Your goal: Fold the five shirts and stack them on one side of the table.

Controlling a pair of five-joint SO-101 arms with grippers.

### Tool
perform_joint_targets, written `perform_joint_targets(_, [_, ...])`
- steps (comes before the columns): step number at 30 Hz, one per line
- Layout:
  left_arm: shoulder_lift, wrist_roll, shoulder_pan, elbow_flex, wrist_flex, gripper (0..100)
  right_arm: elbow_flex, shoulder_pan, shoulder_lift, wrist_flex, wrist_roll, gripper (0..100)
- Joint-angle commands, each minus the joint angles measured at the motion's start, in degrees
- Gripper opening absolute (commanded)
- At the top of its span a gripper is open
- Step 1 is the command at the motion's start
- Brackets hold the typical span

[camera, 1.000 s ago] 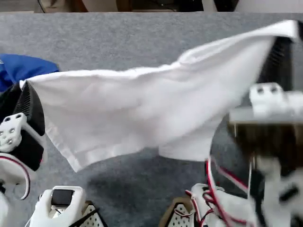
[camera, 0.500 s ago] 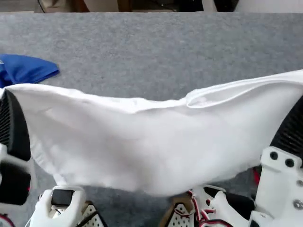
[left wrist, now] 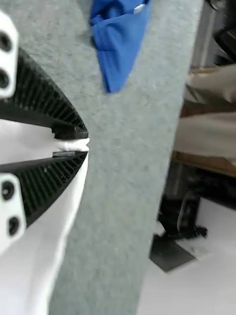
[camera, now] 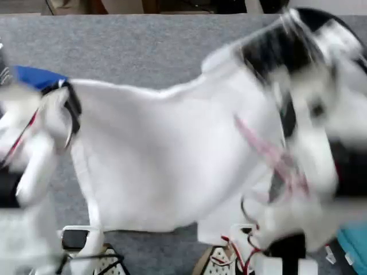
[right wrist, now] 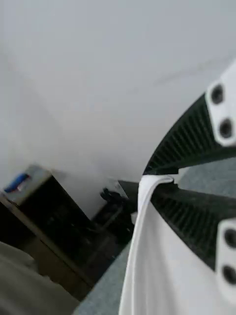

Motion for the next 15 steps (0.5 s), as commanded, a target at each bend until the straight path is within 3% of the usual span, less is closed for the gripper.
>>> perform_joint_targets(1, [0.8,-0.3,-3.0,17.5,-20.0,2,15.3,-0.7,2.3,-11.3,-0.7,0.4])
perform_joint_targets(8, [14.7,-3.3,-4.9,20.4,-38.1,2,28.7,-2.8,11.4,-25.2,-1.0,0.4])
perform_joint_targets(15, [40.3,-3.3,-5.9,-1.8,-36.9,2,22.6,-3.5,24.2,-31.3,-5.6,0.5])
